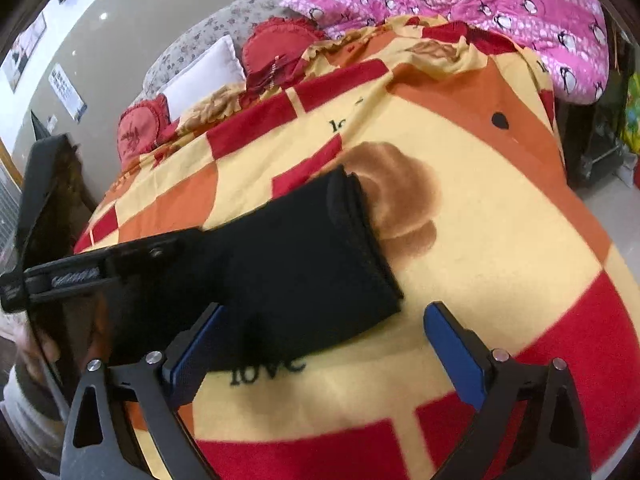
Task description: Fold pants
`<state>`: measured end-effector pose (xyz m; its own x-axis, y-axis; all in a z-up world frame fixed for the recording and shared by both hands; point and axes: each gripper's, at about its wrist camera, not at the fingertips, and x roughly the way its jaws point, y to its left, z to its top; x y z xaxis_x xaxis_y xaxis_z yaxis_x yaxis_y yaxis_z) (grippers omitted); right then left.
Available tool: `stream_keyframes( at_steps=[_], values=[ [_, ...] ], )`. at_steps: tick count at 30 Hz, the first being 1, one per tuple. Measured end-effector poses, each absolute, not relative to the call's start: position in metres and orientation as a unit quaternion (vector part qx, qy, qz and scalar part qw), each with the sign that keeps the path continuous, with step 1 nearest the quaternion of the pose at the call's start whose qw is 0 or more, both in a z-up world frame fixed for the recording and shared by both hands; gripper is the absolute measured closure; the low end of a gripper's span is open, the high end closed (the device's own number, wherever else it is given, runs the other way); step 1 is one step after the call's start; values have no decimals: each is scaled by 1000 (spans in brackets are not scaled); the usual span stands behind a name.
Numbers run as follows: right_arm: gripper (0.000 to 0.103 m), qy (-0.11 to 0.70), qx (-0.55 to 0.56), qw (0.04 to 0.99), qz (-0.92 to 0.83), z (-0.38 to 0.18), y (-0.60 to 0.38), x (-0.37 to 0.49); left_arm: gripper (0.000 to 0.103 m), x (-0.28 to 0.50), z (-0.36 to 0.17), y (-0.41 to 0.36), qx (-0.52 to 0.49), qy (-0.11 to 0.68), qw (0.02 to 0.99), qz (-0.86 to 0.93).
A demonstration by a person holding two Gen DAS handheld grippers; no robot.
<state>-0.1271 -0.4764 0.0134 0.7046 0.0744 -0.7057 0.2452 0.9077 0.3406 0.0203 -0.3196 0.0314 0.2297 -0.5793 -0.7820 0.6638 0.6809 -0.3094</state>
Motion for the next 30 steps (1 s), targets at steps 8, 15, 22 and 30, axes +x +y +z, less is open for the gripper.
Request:
stream_keyframes(
  at_steps=[8, 15, 22, 30],
  values=[
    [38, 371, 201, 906, -16, 10, -477, -114, 18, 31, 22, -392, 116, 460, 769, -429],
    [72, 362, 218, 906, 15, 3, -484, -101, 43, 17, 21, -428, 162, 431, 736, -497],
    [82, 342, 222, 913, 33, 25, -472, -101, 89, 23, 37, -407, 96, 467, 713, -514],
    [82, 316, 155, 925, 144, 75, -379, -98, 89, 22, 103, -262, 16, 420, 776, -470]
  ],
)
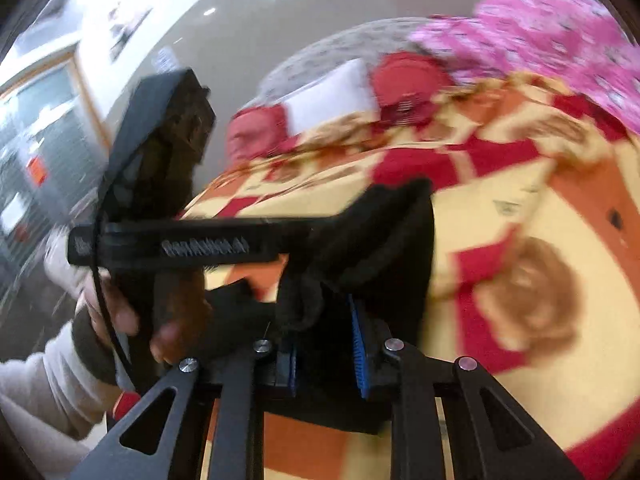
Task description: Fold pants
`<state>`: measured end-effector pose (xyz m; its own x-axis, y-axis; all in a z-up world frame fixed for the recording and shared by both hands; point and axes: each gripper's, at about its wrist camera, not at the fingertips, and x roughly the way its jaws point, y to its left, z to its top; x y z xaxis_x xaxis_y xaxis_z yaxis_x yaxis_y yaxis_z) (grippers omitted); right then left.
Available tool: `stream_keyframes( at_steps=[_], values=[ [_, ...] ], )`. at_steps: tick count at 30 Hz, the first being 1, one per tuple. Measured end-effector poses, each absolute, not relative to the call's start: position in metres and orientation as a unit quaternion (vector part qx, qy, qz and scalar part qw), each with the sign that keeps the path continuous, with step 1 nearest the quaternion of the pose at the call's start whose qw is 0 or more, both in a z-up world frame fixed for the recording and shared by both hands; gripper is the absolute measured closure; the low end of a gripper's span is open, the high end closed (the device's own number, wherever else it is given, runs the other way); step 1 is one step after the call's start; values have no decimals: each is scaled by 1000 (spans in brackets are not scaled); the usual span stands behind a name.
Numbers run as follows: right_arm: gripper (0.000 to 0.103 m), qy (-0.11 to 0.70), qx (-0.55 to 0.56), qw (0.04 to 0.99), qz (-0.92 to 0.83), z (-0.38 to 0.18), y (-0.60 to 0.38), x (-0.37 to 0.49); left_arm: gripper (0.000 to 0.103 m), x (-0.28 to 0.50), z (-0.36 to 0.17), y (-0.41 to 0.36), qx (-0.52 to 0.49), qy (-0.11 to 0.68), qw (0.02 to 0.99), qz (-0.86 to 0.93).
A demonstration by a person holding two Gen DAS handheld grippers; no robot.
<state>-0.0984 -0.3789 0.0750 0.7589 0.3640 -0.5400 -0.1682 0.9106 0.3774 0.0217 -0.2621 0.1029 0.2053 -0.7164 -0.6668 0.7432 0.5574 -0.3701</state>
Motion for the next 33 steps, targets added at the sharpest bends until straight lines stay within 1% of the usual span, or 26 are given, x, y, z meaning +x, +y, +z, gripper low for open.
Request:
stream_keyframes(
  at_steps=[3, 5, 6, 7, 9, 10, 11, 12, 13, 14, 16, 17, 19, 21, 25, 26, 29, 33],
  values=[
    [82, 341, 143, 907, 202, 56, -330, -82, 87, 26, 95, -193, -26, 422, 801, -424],
    [73, 375, 141, 887, 231, 31, -299, -67, 76, 25, 80, -149, -37, 426, 825, -370],
    [72, 401, 144, 873, 239, 17, -286, -58, 73, 24, 71, -132, -39, 429, 833, -346],
    [72, 415, 146, 865, 241, 11, -280, -54, 71, 23, 62, -118, -42, 436, 837, -327],
    [67, 414, 155, 862, 247, 18, -282, -58, 70, 21, 46, -97, -49, 456, 834, -306],
    [62, 420, 164, 855, 255, 23, -285, -61, 67, 20, 43, -93, -52, 458, 835, -301],
    [49, 423, 176, 849, 263, 31, -291, -68, 58, 16, 39, -88, -60, 457, 836, -298],
    [42, 413, 184, 850, 270, 37, -298, -75, 51, 12, 38, -86, -67, 452, 838, -300],
    [27, 389, 189, 860, 270, 46, -306, -83, 39, 8, 37, -88, -74, 446, 839, -303],
    [20, 365, 186, 876, 255, 53, -314, -91, 31, 3, 37, -90, -83, 439, 840, -307],
    [20, 349, 168, 898, 209, 55, -326, -94, 23, 3, 34, -98, -106, 439, 836, -312],
    [22, 360, 164, 900, 182, 49, -331, -90, 22, -1, 32, -99, -113, 446, 831, -312],
    [23, 382, 165, 899, 135, 36, -341, -79, 22, -5, 30, -109, -110, 456, 830, -300],
    [23, 384, 167, 902, 107, 27, -350, -70, 22, -10, 29, -119, -108, 454, 840, -279],
    [20, 399, 158, 898, 102, 5, -352, -62, 22, -18, 23, -139, -114, 453, 848, -250],
    [18, 386, 147, 905, 102, 7, -346, -62, 22, -21, 24, -144, -110, 448, 849, -257],
    [18, 390, 144, 904, 104, 9, -344, -64, 22, -23, 25, -146, -107, 454, 844, -266],
    [18, 384, 165, 904, 91, 9, -361, -72, 22, -19, 22, -146, -117, 462, 838, -265]
  ],
)
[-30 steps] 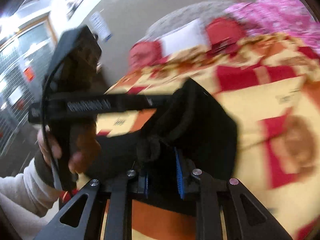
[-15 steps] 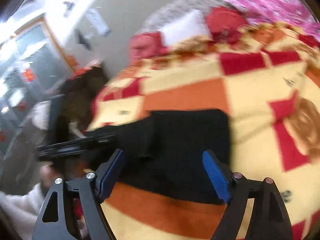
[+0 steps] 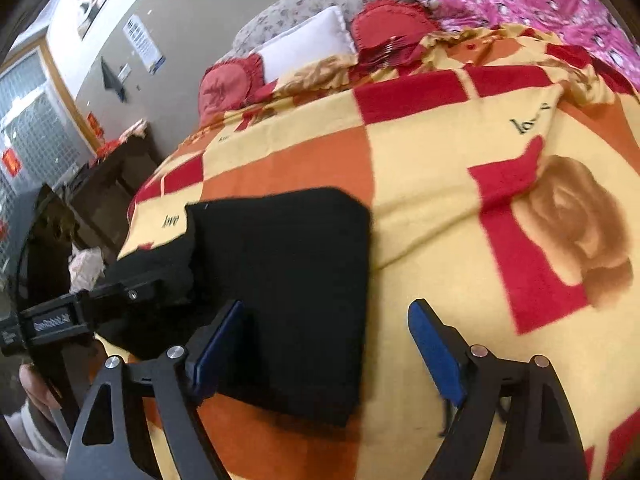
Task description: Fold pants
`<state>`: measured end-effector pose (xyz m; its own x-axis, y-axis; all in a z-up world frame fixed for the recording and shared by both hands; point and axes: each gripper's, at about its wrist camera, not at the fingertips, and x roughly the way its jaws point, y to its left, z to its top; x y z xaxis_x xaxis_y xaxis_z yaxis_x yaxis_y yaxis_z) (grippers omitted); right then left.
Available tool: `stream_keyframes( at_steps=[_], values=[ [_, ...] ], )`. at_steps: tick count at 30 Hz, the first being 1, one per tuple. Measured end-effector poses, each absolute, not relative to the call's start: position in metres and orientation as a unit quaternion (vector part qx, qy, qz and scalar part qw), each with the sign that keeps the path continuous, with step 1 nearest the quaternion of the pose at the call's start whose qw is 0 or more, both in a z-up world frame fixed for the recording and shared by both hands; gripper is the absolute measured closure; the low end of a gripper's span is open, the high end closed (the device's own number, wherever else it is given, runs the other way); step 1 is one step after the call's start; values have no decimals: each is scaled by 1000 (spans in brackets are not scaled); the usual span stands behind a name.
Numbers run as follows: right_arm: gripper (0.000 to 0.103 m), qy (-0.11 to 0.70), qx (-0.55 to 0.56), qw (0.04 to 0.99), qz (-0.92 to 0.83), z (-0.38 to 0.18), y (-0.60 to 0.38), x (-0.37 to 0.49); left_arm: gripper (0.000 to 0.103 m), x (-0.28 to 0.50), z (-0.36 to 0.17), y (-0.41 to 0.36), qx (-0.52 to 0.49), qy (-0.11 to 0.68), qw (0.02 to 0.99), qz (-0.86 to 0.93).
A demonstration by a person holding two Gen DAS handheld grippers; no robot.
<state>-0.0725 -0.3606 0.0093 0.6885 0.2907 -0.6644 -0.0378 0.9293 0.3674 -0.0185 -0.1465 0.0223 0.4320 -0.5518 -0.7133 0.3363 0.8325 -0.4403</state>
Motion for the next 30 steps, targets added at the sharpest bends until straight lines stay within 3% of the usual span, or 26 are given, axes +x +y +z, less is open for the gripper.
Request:
stream_keyframes(
  at_steps=[3, 4, 5, 6, 7, 16, 20, 24, 30],
  values=[
    [18, 393, 170, 901, 70, 7, -370, -70, 23, -21, 20, -155, -102, 455, 846, -258],
    [18, 393, 173, 900, 72, 7, -372, -72, 39, -21, 20, -158, -95, 454, 848, -256],
    [18, 393, 174, 900, 69, 9, -374, -74, 75, -22, 21, -160, -89, 454, 848, -258],
    [18, 392, 172, 901, 66, 10, -375, -74, 88, -21, 20, -163, -85, 463, 841, -268],
    [18, 390, 170, 903, 63, 13, -375, -76, 90, -19, 19, -163, -88, 475, 830, -280],
    [20, 352, 105, 919, 140, 50, -324, -79, 91, -34, 55, -108, -73, 428, 861, -266],
    [46, 379, 73, 907, 166, 40, -290, -58, 91, -24, 21, -93, -83, 462, 854, -225],
    [49, 399, 61, 901, 160, 21, -280, -38, 90, -29, 22, -98, -72, 445, 866, -217],
    [46, 395, 53, 904, 154, 28, -279, -45, 80, -32, 35, -89, -82, 443, 869, -206]
  ],
)
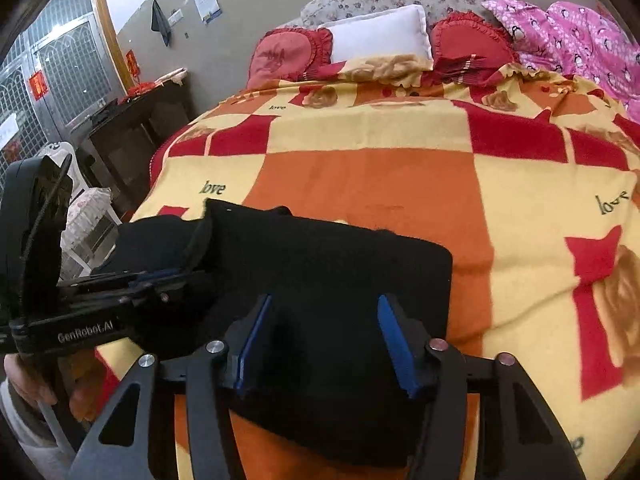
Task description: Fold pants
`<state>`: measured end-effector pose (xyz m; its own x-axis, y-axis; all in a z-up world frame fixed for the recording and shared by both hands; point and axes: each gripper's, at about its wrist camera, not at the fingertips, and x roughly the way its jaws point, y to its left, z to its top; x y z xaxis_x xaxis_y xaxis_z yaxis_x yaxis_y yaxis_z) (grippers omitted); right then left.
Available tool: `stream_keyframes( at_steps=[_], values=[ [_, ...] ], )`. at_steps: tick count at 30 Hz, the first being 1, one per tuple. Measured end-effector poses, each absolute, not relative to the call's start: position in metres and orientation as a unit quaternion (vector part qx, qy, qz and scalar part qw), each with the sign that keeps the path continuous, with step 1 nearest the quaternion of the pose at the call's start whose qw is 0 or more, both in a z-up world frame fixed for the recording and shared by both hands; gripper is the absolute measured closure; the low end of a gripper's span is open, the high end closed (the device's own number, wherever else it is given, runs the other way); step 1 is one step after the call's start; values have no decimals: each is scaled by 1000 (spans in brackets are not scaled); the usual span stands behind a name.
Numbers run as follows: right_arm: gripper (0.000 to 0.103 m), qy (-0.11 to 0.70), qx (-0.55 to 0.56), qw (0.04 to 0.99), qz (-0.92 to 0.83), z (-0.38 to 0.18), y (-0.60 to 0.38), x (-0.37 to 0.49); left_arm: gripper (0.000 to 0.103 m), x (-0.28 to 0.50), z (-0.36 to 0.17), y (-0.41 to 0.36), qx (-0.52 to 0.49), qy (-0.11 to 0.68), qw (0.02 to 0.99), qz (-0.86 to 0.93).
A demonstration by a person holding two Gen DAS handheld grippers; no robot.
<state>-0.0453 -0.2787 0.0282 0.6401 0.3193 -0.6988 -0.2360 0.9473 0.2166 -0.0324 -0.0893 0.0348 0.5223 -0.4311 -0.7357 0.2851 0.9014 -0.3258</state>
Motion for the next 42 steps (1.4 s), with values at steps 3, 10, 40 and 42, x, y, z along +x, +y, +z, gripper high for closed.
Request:
stream_keyframes(
  at_steps=[3, 10, 40, 42],
  values=[
    [38, 380, 64, 909, 161, 39, -282, -61, 57, -44, 50, -85, -70, 410, 887, -202],
    [22, 388, 54, 910, 134, 20, -272, -66, 50, -27, 44, -95, -67, 421, 884, -192],
    [0, 402, 27, 907, 127, 51, -226, -61, 28, -55, 55, -4, -82, 379, 920, -58],
    [0, 411, 22, 902, 127, 48, -220, -59, 28, -56, 53, -1, -82, 379, 920, -53]
  ],
)
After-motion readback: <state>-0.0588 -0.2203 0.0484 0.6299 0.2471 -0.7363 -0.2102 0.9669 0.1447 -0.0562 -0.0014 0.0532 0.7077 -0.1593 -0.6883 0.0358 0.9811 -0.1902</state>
